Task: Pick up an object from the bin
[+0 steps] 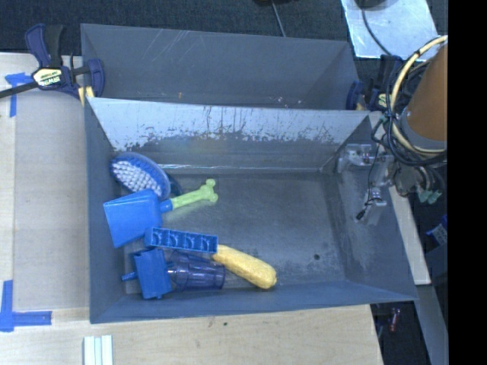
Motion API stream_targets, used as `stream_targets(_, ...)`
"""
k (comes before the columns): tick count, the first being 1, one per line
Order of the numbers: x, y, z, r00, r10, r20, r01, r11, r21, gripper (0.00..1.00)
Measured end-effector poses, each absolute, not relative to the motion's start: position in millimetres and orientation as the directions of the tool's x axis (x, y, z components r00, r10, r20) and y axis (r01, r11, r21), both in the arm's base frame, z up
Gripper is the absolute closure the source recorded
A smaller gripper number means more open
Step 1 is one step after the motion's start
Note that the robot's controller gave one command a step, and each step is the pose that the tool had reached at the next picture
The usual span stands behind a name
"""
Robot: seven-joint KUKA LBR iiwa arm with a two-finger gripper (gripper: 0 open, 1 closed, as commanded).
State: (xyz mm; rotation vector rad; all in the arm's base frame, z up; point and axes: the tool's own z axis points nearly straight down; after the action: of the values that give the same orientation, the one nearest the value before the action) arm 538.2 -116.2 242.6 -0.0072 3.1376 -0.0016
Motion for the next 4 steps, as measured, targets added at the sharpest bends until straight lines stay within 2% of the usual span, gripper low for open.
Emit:
stream_targets(1,538.2,-116.1,242.5,-1.0,-0.005,-0.004,-0.005,1.0,-0.001,0.0)
stream_targets(2,500.2,-89.3,181.1,-0.994,-0.108,0.0,-0.108,0.994,0.0,0.0)
stream_targets(3,501.8,-78.1,183.9,-0.995,-0.101,-0.013,-0.101,0.995,-0.004,0.0)
stream_targets(4,500.4,-73.1,175.3,-0.993,-0.119,-0.021,-0.118,0.993,-0.009,0.0)
